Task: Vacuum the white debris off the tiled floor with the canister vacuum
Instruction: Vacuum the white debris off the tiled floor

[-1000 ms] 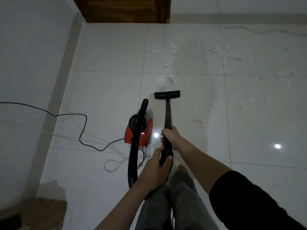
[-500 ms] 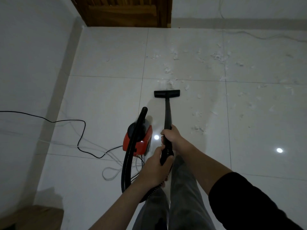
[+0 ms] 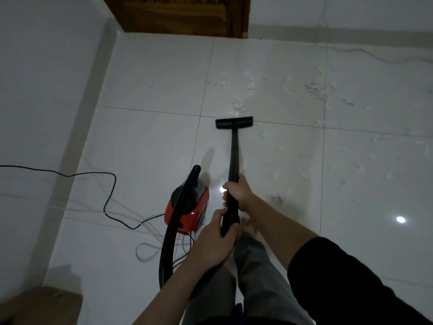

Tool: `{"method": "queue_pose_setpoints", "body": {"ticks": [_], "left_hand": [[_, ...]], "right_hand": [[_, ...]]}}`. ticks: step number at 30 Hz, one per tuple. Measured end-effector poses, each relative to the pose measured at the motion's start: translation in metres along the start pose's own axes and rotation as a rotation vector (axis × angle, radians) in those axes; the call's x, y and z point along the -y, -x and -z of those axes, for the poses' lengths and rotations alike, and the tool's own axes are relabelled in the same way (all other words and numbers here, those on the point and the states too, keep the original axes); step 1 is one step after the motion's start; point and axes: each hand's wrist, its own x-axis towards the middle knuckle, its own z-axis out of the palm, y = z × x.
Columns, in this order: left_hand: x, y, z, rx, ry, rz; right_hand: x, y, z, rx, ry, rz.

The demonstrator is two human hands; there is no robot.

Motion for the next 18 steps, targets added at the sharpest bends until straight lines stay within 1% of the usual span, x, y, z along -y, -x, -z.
{"method": "queue_pose_setpoints", "body": {"ticks": [10,15,18], "left_hand": [[-0.023,-0.019,0.026,0.03,0.043,0.057],[-0.029,-0.03,0.048,0.034,0.004,0.054],[-0.032,-0.04,0.064,0.051,0.036,0.058]], "right_hand": [[0.024,-0.019,-0.011,-0.019,-0.048,-0.004],[0.043,-0.026,-0.023,-0.015,-0.053,-0.009],[0.055,-0.031,-0.033,-0.009,-0.069,-0.019]]}}
